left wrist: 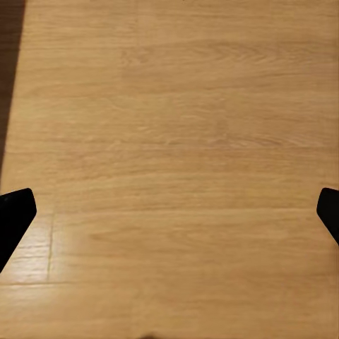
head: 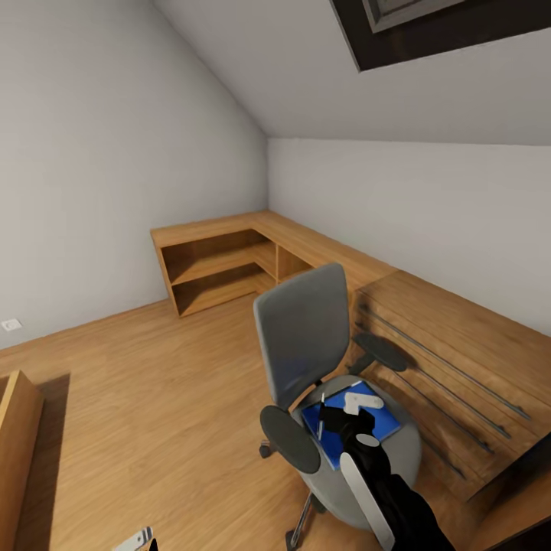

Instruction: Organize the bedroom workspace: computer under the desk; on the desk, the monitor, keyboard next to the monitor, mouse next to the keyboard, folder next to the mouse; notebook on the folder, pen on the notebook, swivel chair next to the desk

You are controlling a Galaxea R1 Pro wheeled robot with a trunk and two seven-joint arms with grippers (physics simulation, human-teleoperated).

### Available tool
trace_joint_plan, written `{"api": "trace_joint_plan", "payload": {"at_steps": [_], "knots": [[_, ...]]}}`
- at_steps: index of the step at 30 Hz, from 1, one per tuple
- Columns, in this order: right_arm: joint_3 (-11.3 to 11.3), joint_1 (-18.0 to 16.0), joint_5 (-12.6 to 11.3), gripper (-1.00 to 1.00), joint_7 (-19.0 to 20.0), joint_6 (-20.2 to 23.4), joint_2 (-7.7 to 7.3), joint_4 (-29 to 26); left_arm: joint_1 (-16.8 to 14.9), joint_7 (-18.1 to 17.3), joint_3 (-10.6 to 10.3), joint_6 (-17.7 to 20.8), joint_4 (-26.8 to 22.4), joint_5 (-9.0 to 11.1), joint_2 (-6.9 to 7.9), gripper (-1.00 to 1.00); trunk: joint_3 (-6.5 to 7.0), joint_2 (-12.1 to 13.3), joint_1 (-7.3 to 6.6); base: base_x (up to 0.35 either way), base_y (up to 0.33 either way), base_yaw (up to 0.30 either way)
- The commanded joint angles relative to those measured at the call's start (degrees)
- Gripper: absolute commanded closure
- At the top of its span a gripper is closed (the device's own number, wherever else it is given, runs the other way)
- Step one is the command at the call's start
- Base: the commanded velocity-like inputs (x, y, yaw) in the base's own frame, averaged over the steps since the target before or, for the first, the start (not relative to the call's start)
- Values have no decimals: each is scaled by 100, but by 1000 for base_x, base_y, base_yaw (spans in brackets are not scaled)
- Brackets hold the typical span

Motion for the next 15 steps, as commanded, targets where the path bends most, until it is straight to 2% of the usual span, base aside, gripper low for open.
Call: {"api": "trace_joint_plan", "payload": {"at_steps": [1, 11, 15], "knots": [[5, -5, -46, -100, -50, 15, -5, -7, -4, 45, -46, -39, -4, 60, 10, -100, -24, -45, 23, 0, 0, 0], [-4, -16, -37, -100, -51, 14, -11, 110, -4, 47, -54, -52, -46, 60, 11, -100, -204, -446, 242, 0, 0, 0], [-5, -121, -29, -100, -43, 22, -11, 606, -4, 47, -63, -69, -241, 54, 48, -100, -276, -607, 330, 0, 0, 0]]}}
